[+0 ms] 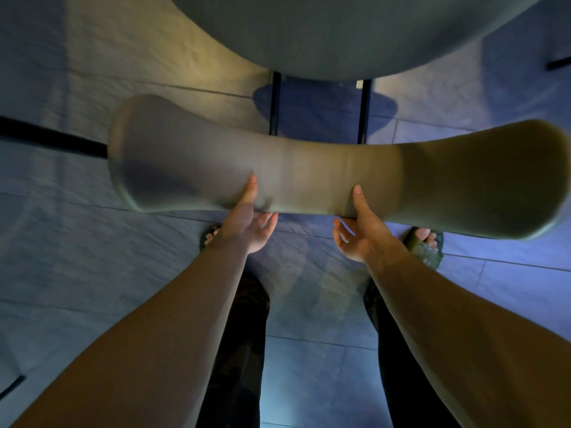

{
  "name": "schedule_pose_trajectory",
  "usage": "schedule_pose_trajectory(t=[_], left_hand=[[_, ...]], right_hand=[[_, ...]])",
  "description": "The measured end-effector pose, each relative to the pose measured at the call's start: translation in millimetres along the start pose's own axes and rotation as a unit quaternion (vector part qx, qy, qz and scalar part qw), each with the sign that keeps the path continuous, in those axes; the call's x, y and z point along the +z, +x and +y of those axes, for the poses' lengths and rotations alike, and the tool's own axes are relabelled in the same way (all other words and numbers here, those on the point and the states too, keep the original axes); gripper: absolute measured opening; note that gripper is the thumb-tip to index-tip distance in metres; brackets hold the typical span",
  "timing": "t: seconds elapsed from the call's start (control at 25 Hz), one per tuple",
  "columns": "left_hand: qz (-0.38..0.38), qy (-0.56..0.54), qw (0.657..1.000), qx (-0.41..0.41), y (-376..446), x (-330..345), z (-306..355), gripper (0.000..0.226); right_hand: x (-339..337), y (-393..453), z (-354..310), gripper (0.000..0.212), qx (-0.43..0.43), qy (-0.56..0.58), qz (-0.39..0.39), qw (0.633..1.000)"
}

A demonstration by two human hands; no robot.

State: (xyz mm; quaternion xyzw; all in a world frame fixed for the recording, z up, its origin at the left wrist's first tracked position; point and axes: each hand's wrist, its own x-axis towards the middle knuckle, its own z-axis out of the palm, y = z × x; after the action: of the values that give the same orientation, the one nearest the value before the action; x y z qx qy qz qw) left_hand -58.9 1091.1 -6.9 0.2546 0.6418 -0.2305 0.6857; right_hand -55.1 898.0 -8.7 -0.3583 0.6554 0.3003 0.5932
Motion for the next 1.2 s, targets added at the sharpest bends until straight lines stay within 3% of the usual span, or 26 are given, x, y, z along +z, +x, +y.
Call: schedule_pose_trajectory(t=[0.4,0.56,0.76,0.96,1.2], left_hand=[[0.019,0.104,0.993,0.046,-155,22,38,0.079],[-0.011,0.168,0.982,0.082,-233,45,56,0.062],[0.023,0.242,0.959,0.148,-326,65,82,0.069],[0.030,0.266,0.949,0.165,-392,80,106,0.064],[0.044,0.241,0.961,0.129,-456,95,111,0.059]], right_hand=[[-9,-166,-39,0.047,-0.024,-0.030,-0.039,0.998],[-8,-243,-60,0.050,-0.061,-0.060,-0.043,0.995],[0,-326,-74,0.055,-0.100,-0.081,-0.029,0.991],[6,-395,-87,0.040,-0.113,-0.097,-0.023,0.989],[-1,-452,-95,0.036,-0.113,-0.121,-0.003,0.986]])
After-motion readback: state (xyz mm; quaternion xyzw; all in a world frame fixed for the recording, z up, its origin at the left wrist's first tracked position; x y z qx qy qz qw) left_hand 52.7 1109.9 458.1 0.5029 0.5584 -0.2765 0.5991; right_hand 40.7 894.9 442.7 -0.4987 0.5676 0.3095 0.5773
